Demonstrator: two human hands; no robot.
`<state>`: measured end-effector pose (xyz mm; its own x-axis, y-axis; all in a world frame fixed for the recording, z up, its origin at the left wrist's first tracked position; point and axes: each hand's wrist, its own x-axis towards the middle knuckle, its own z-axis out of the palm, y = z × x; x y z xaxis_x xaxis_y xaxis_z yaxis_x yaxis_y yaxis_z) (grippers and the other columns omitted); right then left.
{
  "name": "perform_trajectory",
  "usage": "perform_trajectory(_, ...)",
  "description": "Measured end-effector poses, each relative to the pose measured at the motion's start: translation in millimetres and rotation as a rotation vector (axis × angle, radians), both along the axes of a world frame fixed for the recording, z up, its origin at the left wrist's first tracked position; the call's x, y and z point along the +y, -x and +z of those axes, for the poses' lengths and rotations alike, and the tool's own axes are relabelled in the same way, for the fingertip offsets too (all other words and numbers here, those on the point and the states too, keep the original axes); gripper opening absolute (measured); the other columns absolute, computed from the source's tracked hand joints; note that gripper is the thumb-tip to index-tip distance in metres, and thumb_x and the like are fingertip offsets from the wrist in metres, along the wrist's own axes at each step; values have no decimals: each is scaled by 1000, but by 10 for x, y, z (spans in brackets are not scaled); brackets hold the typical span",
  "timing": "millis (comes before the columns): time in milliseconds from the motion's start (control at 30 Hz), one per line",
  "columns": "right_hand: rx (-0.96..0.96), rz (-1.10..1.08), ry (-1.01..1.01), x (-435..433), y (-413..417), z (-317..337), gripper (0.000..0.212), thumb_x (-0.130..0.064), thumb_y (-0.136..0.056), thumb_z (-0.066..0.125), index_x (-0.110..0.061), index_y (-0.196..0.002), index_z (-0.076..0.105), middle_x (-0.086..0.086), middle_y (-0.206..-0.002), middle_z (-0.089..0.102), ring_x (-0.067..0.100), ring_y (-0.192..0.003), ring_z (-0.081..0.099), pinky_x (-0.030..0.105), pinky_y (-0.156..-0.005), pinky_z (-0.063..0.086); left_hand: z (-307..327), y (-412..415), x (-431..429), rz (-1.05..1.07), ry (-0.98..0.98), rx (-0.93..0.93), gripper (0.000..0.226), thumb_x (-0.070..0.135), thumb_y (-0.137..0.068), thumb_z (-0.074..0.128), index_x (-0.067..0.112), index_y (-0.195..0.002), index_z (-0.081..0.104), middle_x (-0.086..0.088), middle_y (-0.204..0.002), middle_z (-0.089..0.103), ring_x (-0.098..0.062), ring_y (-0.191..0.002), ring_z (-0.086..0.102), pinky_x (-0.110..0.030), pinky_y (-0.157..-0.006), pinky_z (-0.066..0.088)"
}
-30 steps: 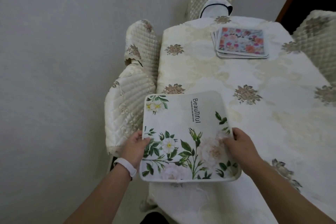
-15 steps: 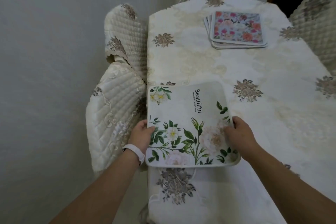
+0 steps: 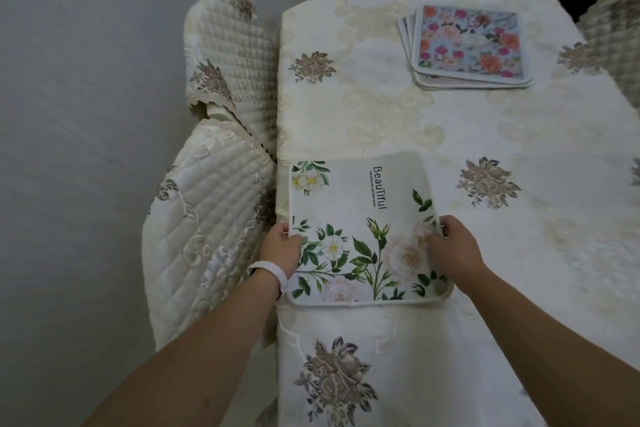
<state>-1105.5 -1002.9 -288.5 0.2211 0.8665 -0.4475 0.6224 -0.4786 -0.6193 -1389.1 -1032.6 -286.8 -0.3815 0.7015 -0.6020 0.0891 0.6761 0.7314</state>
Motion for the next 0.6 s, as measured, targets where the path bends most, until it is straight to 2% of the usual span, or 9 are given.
perform_trajectory(33, -26, 21, -6, 3, -21, -26, 19, -11, -91, 50, -16, -108, 56, 2, -86, 63, 14, -69, 56, 28, -57, 41, -35, 25, -15, 5, 22, -4, 9, 9, -87, 60, 13, -96, 62, -1, -80, 68, -16, -70, 65, -22, -54, 51)
perform_trajectory(100, -72, 53, -16, -8, -86, -69, 31, -11, -92, 52, -15, -122, 54, -1, -86, 61, 17, -71, 57, 29, -60, 41, -98, 78, -74, 30, 60, -59, 17, 9, -86, 64, 11, -103, 62, -6, -88, 71, -22, -77, 69, -31, -64, 58)
perform_trajectory(167, -113, 82, -8, -65, -169, -89, 45, -9, -90, 54, -11, -135, 49, 1, -97, 59, 21, -85, 57, 32, -74, 44, -132, 117, -198, 5, 50, -62, 22, 8, -87, 64, 17, -106, 58, -7, -97, 69, -21, -83, 68, -39, -73, 58)
perform_trajectory(267, -262, 249, -31, -200, -296, -150, 49, -9, -87, 60, -6, -135, 51, 15, -122, 57, 32, -111, 54, 41, -92, 45, -125, 160, -438, -199, -12, 102, 49, 6, -86, 65, 18, -130, 47, -1, -107, 59, -16, -94, 58, -34, -86, 52)
perform_trajectory(367, -359, 499, -51, -330, -390, -215, 52, -15, -81, 67, -7, -131, 55, 15, -130, 56, 33, -117, 52, 41, -96, 45, -144, 213, -629, -520, -101, 382, 66, 19, -81, 70, 18, -139, 40, 1, -133, 48, -19, -122, 46, -35, -99, 41)
perform_trajectory(400, -358, 539, -42, -374, -405, -238, 55, -21, -80, 69, -9, -131, 54, 12, -132, 54, 31, -117, 51, 40, -95, 46, -164, 221, -662, -639, -95, 446, 73, 26, -80, 71, 18, -143, 35, 1, -143, 41, -20, -130, 39, -36, -105, 37)
perform_trajectory(467, -332, 568, -23, -478, -389, -252, 64, -33, -76, 74, -14, -133, 53, 10, -137, 48, 29, -120, 49, 38, -96, 47, -206, 215, -703, -814, -13, 512, 90, 42, -81, 69, 18, -151, 18, 3, -159, 15, -18, -144, 18, -36, -115, 24)
perform_trajectory(533, -304, 563, -18, -585, -336, -252, 74, -42, -72, 77, -18, -137, 51, 11, -145, 39, 30, -130, 41, 39, -103, 42, -245, 206, -717, -887, 36, 563, 101, 49, -80, 69, 19, -153, 6, 5, -161, -3, -17, -147, 4, -32, -117, 14)
perform_trajectory(600, -288, 558, -7, -660, -303, -262, 81, -44, -70, 79, -21, -141, 47, 13, -154, 28, 31, -140, 30, 40, -112, 32, -257, 211, -718, -913, 38, 588, 105, 50, -79, 70, 18, -153, 2, 4, -160, -9, -17, -147, 1, -31, -117, 13)
